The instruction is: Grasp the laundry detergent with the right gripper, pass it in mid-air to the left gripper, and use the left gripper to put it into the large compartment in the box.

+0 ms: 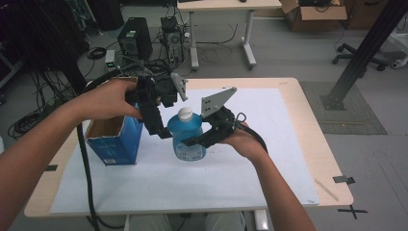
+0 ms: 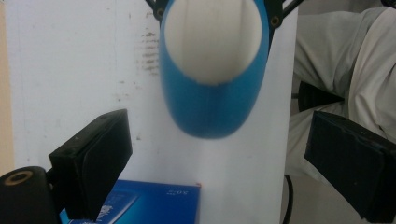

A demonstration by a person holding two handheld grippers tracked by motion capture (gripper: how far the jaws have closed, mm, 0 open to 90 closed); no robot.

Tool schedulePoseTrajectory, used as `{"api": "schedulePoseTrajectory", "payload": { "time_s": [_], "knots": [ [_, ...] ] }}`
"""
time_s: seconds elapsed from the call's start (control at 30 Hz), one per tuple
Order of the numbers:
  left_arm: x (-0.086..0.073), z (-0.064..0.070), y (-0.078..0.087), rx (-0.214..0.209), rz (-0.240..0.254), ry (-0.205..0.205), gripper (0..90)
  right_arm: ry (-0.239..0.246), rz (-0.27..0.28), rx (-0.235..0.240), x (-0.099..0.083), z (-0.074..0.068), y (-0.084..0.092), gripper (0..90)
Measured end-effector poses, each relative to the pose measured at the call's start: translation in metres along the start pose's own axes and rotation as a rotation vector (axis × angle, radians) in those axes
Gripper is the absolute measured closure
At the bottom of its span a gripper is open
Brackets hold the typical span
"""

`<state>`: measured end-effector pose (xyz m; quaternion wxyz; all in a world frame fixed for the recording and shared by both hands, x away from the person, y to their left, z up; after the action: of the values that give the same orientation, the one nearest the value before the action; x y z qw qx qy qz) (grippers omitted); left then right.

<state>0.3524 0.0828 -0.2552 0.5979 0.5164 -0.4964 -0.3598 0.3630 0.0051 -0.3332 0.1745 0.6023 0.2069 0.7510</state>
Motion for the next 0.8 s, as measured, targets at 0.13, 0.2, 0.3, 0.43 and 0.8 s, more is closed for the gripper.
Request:
{"api": "schedulePoseTrajectory", "payload": {
  "time_s": [0.13, 0.2, 0.3, 0.43, 0.8],
  "knots": [
    [0.001, 0.000, -0.002, -0.001, -0.004, -0.001, 7.6, 0.010, 0.002, 0.011, 0.006, 0.001, -0.005, 43.1],
    [0.001, 0.000, -0.003, -0.003, -0.007, -0.005, 7.5, 0.016, 0.000, 0.015, 0.008, 0.001, -0.007, 43.1],
    [0.003, 0.001, -0.003, 0.002, -0.009, -0.009, 7.5, 0.016, -0.002, 0.020, 0.010, 0.001, -0.010, 43.1],
    [0.005, 0.001, -0.004, -0.001, -0.004, -0.005, 7.2, 0.018, -0.006, 0.023, 0.012, 0.002, -0.012, 43.1],
    [0.009, 0.001, -0.012, -0.001, -0.013, 0.001, 7.5, 0.018, -0.013, 0.024, 0.016, 0.001, -0.013, 43.1]
  ]
}}
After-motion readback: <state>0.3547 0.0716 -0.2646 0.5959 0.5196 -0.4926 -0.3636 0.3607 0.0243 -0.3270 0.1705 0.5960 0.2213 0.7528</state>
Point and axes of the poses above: each handheld gripper's, and its own axes: y roughly backward along the jaws, x roughly out of its top, z roughly to its right, the point moved 9 cm from there along -y, roughly forward along the jaws, and after that the axes turned 11 degrees about y, right-handed, at the moved point
